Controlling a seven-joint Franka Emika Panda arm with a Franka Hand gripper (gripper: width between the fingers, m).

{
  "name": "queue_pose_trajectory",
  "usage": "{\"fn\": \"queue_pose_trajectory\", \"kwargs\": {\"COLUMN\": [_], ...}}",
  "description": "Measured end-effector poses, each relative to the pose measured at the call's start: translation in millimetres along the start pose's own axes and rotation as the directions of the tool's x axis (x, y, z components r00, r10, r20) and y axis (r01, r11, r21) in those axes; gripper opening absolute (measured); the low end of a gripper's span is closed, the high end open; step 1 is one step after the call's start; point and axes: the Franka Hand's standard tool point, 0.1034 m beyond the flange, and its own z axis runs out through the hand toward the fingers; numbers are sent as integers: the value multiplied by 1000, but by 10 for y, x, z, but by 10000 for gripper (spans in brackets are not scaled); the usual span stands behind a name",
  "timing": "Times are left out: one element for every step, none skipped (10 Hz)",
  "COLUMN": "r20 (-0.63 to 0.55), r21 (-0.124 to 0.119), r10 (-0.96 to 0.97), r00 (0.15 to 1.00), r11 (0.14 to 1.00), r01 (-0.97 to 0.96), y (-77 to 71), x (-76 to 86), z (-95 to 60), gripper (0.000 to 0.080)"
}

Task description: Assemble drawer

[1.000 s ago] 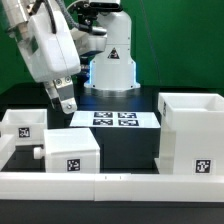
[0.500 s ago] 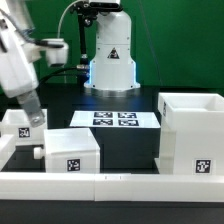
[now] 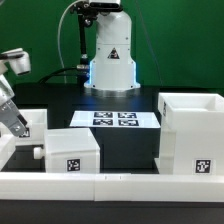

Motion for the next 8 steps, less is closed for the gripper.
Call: {"fn": "queue_pose_trajectory", "kwargs": {"r20": [131,151,178,192,186,186,187,187], "r21": [-21,-9,-16,-29,-26,-26,-27,-27], "r10": [26,38,76,108,102,101,103,104], "r00": [991,988,981,975,977,977,977,977], "r11": [999,999,997,994,995,995,995,995], "r01": [-24,-37,-74,-105,-99,-98,-99,-100], "y": [-11,-84,-44,29,6,5,11,14], "x": [-5,130,152,188,180,178,181,181], "z": [-10,-16,11,49,40,40,42,46], "gripper": [649,649,649,649,649,649,649,649]}}
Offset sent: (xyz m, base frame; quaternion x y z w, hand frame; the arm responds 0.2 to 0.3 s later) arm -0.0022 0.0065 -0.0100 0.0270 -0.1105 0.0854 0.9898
